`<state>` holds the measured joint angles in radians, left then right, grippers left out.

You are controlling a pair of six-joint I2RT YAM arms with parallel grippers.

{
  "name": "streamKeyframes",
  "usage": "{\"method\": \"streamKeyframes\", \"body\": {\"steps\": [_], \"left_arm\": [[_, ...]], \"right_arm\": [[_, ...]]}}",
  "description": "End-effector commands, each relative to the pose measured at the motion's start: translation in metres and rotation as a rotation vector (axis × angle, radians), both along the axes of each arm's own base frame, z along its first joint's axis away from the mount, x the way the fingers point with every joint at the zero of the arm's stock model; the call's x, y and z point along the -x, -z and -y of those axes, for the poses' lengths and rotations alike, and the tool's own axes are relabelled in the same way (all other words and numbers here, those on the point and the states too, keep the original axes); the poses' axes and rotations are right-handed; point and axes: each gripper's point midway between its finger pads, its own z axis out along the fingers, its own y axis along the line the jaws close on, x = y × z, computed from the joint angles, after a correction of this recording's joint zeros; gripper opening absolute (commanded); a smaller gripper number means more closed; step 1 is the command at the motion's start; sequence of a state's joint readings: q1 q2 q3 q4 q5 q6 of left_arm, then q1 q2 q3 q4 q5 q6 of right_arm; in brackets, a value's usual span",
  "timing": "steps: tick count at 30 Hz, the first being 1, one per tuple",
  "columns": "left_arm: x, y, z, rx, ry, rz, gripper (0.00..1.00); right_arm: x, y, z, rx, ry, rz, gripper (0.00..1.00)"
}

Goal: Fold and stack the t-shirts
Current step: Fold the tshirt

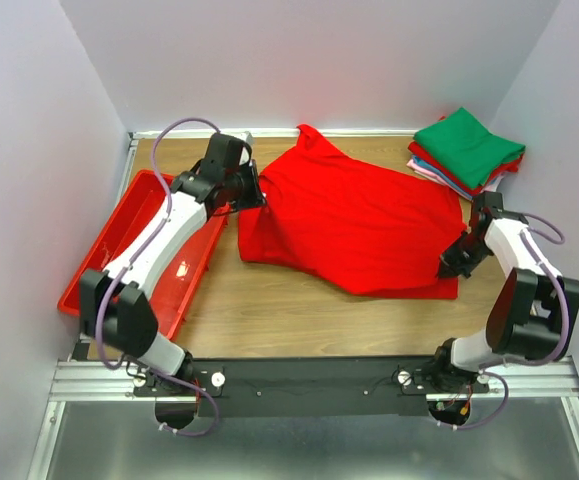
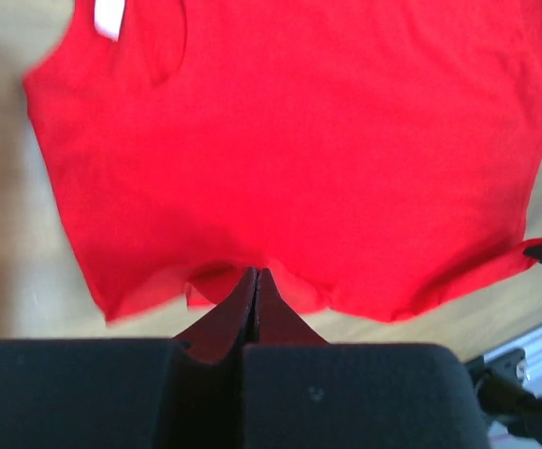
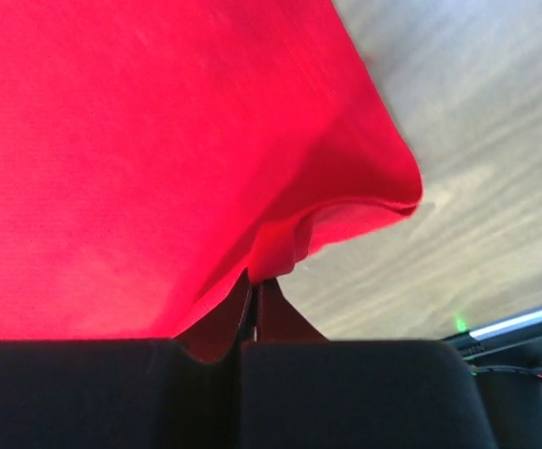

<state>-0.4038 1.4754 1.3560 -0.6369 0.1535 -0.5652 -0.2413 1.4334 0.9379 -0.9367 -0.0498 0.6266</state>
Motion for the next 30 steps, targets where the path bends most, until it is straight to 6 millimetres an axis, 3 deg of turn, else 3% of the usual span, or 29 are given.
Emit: {"method": "streamKeyframes", "body": {"steps": [1,3,4,7,8,9,10,12,13,16,17,18,20,21,22,30], "left_arm": [[-0.031,-0.011,0.009,-0.002,0.071,0.058,0.0],[-0.045,-0.001,0.009,-0.017,0.081,0.036,0.0],[-0.053,-0.012,0.011,-0.008,0.088,0.062,0.0],[-0.074,-0.001,0.01,-0.024,0.092,0.045,0.0],[-0.083,-0.011,0.012,-0.014,0.096,0.068,0.0],[-0.089,0.002,0.011,-0.024,0.097,0.037,0.0],[-0.099,-0.008,0.01,-0.017,0.098,0.06,0.0],[-0.108,0.004,0.011,-0.022,0.104,0.034,0.0],[-0.115,-0.003,0.01,-0.013,0.107,0.052,0.0],[-0.127,0.006,0.014,-0.001,0.129,0.042,0.0],[-0.131,-0.001,0.017,0.011,0.146,0.059,0.0],[-0.135,0.01,0.019,0.007,0.153,0.035,0.0],[-0.142,0.005,0.023,0.015,0.168,0.05,0.0],[-0.144,0.014,0.023,0.008,0.172,0.032,0.0],[-0.148,0.007,0.024,0.01,0.176,0.05,0.0],[-0.161,0.012,0.018,0.02,0.169,0.04,0.0]], "right_arm": [[-0.037,0.0,0.007,0.01,0.028,0.055,0.01],[-0.046,0.0,0.011,0.019,0.035,0.058,0.01],[-0.053,0.003,0.013,0.018,0.04,0.055,0.01],[-0.064,0.005,0.016,0.024,0.049,0.053,0.01],[-0.07,0.007,0.018,0.024,0.054,0.05,0.01],[-0.073,0.008,0.019,0.026,0.056,0.049,0.01],[-0.079,0.01,0.021,0.027,0.059,0.046,0.01],[-0.084,0.011,0.022,0.025,0.06,0.045,0.01],[-0.086,0.013,0.022,0.025,0.065,0.04,0.01],[-0.094,0.013,0.025,0.029,0.072,0.044,0.01],[-0.095,0.012,0.025,0.03,0.077,0.043,0.01],[-0.097,0.013,0.026,0.031,0.078,0.044,0.01],[-0.099,0.012,0.028,0.04,0.086,0.047,0.01],[-0.101,0.012,0.029,0.043,0.09,0.048,0.01],[-0.102,0.011,0.029,0.042,0.094,0.05,0.01],[-0.101,0.008,0.047,0.108,0.144,0.047,0.01]]}}
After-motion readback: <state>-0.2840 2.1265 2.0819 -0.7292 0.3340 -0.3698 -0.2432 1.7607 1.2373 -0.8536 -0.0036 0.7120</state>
